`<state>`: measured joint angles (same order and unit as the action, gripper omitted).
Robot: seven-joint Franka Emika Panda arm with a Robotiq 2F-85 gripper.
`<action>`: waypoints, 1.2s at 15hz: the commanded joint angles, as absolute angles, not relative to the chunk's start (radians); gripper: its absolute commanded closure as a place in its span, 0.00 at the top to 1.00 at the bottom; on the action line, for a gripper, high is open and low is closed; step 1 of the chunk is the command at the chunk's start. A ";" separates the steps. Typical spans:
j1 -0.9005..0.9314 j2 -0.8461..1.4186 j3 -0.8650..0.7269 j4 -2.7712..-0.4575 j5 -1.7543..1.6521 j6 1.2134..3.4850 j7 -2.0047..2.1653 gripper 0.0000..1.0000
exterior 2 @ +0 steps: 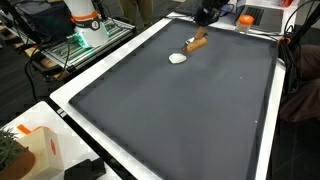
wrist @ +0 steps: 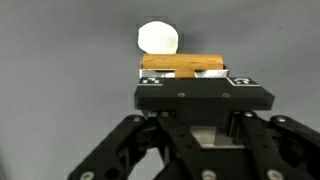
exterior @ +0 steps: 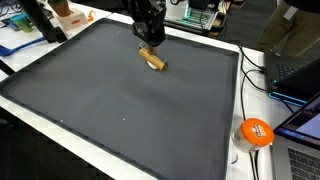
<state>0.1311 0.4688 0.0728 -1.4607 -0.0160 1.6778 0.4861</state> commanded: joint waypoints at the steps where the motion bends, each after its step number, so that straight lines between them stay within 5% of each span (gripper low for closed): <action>1: 0.146 0.489 0.044 -1.436 -0.014 1.675 0.473 0.22; 18: 0.106 0.745 0.048 -1.100 0.028 1.405 0.205 0.22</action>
